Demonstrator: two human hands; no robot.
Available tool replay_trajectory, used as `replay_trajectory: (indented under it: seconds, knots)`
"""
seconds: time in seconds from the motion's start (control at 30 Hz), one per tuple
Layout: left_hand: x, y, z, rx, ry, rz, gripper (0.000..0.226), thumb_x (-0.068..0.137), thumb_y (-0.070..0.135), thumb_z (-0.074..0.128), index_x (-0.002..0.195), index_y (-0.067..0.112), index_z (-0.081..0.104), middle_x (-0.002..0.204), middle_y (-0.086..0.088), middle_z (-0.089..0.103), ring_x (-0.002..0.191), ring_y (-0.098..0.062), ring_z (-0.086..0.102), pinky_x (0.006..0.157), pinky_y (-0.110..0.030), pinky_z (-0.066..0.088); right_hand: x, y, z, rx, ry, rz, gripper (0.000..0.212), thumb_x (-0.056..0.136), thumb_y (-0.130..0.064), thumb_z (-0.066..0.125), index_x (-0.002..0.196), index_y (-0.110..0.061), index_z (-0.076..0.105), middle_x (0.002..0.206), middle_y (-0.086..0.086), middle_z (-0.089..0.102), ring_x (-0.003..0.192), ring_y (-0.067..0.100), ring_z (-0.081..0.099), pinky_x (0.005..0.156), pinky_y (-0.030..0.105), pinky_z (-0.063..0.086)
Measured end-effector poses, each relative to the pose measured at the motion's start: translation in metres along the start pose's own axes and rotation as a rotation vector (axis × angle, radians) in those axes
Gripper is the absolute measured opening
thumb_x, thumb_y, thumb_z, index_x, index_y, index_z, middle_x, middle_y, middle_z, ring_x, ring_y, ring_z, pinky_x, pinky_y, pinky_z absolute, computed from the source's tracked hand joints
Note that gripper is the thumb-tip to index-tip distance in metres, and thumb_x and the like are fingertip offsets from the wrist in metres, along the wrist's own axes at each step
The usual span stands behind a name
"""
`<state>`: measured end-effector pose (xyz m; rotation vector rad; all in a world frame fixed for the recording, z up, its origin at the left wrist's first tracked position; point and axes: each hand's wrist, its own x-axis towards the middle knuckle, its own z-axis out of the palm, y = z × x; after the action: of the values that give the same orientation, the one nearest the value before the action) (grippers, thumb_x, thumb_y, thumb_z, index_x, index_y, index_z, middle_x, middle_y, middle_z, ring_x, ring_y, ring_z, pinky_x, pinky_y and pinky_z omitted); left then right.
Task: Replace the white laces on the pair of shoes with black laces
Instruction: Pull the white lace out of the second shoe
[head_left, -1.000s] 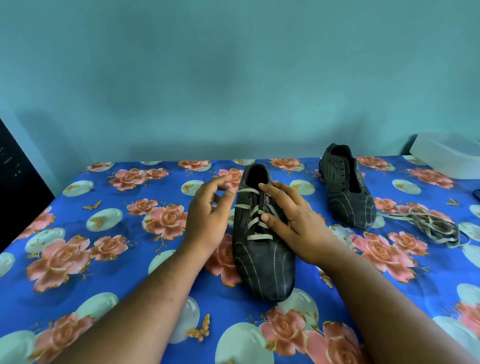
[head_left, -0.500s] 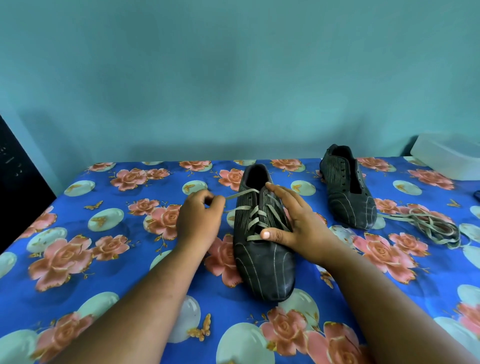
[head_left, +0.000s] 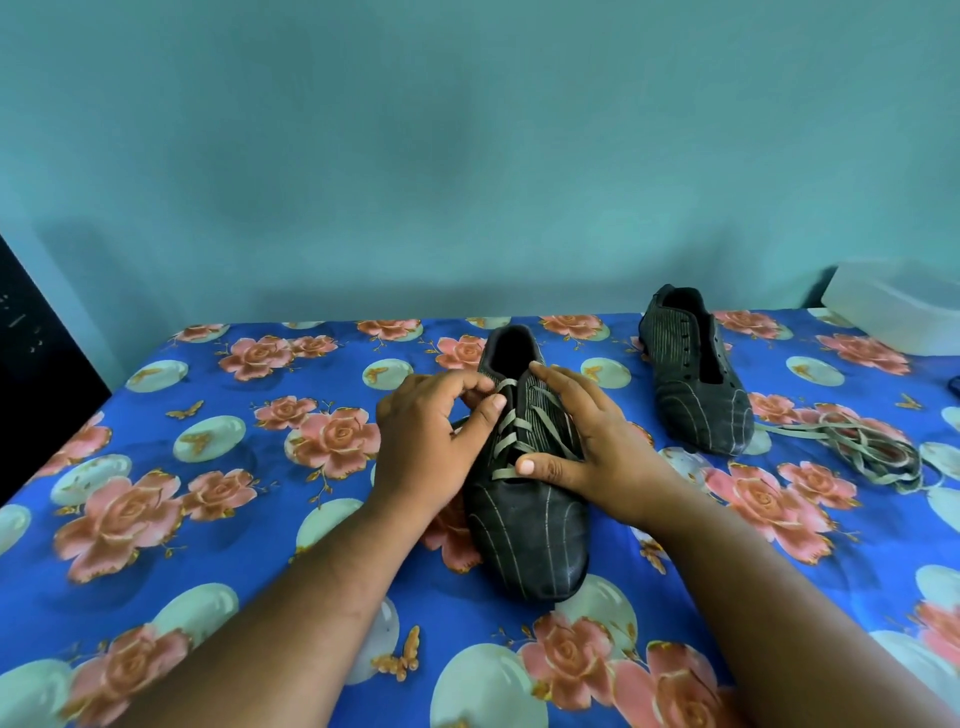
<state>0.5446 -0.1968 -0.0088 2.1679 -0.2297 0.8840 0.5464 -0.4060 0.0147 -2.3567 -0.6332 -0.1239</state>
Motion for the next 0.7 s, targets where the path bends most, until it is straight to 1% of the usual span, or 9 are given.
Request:
replay_trajectory:
  seconds: [0.07, 0.2, 0.27, 0.37, 0.47, 0.5, 0.57, 0.63, 0.7]
  knots:
    - [0.001, -0.001, -0.001, -0.034, -0.035, -0.030, 0.036, 0.089, 0.056, 0.060, 0.112, 0.031, 0.072, 0.087, 0.018, 0.070, 0.093, -0.016, 0.063, 0.086, -0.051, 0.049, 0.000, 0.000, 0.000, -0.002, -0.002, -0.004, 0.099, 0.072, -0.070, 0.068, 0.157, -0.043, 0.024, 0.162, -0.011, 0.028, 0.149, 0.009, 0.024, 0.109, 0.031, 0.022]
    - [0.002, -0.003, -0.002, 0.005, 0.009, 0.028, 0.024, 0.090, 0.046, 0.062, 0.095, 0.026, 0.076, 0.087, 0.016, 0.071, 0.088, -0.014, 0.062, 0.081, -0.050, 0.050, 0.000, -0.002, -0.001, -0.017, -0.007, -0.003, 0.100, 0.073, -0.069, 0.068, 0.157, -0.041, 0.024, 0.162, -0.010, 0.028, 0.149, 0.009, 0.024, 0.107, 0.028, 0.018]
    - [0.002, -0.002, -0.001, -0.048, -0.016, -0.002, 0.022, 0.089, 0.044, 0.061, 0.090, 0.026, 0.074, 0.085, 0.015, 0.069, 0.087, -0.014, 0.062, 0.082, -0.048, 0.051, 0.000, -0.003, -0.001, -0.020, -0.006, 0.004, 0.100, 0.072, -0.069, 0.068, 0.157, -0.041, 0.024, 0.162, -0.011, 0.027, 0.149, 0.009, 0.024, 0.106, 0.026, 0.017]
    - [0.003, -0.004, -0.001, -0.173, -0.005, -0.238, 0.019, 0.085, 0.038, 0.057, 0.077, 0.024, 0.067, 0.073, 0.013, 0.065, 0.076, -0.013, 0.060, 0.072, -0.036, 0.050, -0.001, -0.003, -0.002, -0.016, -0.007, 0.005, 0.099, 0.073, -0.070, 0.067, 0.157, -0.042, 0.024, 0.161, -0.013, 0.028, 0.148, 0.010, 0.026, 0.106, 0.028, 0.018]
    - [0.008, -0.017, -0.007, -0.072, -0.072, -0.507, 0.027, 0.087, 0.040, 0.052, 0.071, 0.020, 0.058, 0.063, 0.006, 0.057, 0.072, -0.025, 0.059, 0.066, -0.038, 0.043, -0.001, -0.003, -0.002, -0.008, -0.017, 0.012, 0.099, 0.073, -0.071, 0.066, 0.157, -0.042, 0.023, 0.161, -0.014, 0.028, 0.148, 0.011, 0.027, 0.107, 0.029, 0.020]
    - [0.008, -0.022, -0.009, 0.021, -0.138, -0.540, 0.028, 0.091, 0.040, 0.054, 0.074, 0.019, 0.061, 0.067, 0.005, 0.061, 0.078, -0.029, 0.062, 0.070, -0.039, 0.045, -0.002, -0.003, -0.002, -0.009, -0.020, 0.015, 0.099, 0.073, -0.071, 0.066, 0.157, -0.043, 0.023, 0.161, -0.014, 0.028, 0.148, 0.011, 0.027, 0.107, 0.029, 0.019]
    - [0.007, -0.029, -0.009, 0.186, -0.181, -0.477, 0.024, 0.095, 0.042, 0.056, 0.085, 0.023, 0.067, 0.087, 0.007, 0.070, 0.095, -0.028, 0.064, 0.085, -0.044, 0.049, -0.002, -0.004, -0.003, -0.011, -0.023, 0.018, 0.099, 0.072, -0.071, 0.066, 0.157, -0.043, 0.022, 0.161, -0.014, 0.027, 0.148, 0.011, 0.027, 0.107, 0.029, 0.019]
    - [0.005, -0.023, -0.009, 0.099, -0.105, -0.356, 0.027, 0.092, 0.048, 0.050, 0.105, 0.032, 0.068, 0.112, 0.010, 0.069, 0.109, -0.023, 0.062, 0.097, -0.053, 0.047, -0.001, -0.004, -0.003, -0.010, -0.023, 0.017, 0.099, 0.072, -0.071, 0.066, 0.157, -0.043, 0.022, 0.161, -0.014, 0.028, 0.148, 0.011, 0.027, 0.107, 0.029, 0.019]
    - [0.005, -0.012, -0.007, -0.063, -0.040, -0.221, 0.034, 0.093, 0.049, 0.045, 0.118, 0.037, 0.064, 0.121, 0.014, 0.067, 0.115, -0.019, 0.061, 0.100, -0.057, 0.046, -0.002, -0.005, -0.003, -0.005, -0.023, 0.013, 0.099, 0.073, -0.071, 0.066, 0.157, -0.043, 0.023, 0.161, -0.013, 0.028, 0.148, 0.011, 0.027, 0.108, 0.029, 0.020]
